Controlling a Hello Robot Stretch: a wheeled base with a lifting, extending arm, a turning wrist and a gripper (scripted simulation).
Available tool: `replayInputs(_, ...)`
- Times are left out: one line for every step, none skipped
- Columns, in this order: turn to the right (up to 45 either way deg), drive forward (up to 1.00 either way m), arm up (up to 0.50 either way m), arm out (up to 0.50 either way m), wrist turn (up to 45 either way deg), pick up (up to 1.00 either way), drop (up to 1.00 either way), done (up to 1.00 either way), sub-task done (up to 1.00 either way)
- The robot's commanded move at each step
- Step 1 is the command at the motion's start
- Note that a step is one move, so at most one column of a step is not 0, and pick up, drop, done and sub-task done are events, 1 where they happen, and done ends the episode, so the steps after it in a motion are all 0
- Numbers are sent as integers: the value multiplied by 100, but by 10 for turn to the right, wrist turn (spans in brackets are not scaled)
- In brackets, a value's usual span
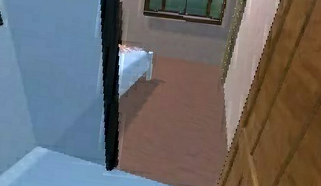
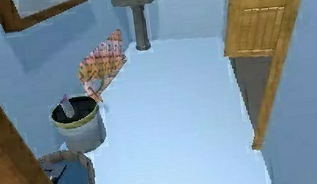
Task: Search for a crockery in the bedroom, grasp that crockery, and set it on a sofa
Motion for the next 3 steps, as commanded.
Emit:
replayInputs(0, 100, 0, 0, 0, 0, 0, 0, 0)
replayInputs(30, 0, 0, 0, 0, 0, 0, 0, 0)
replayInputs(0, 50, 0, 0, 0, 0, 0, 0, 0)
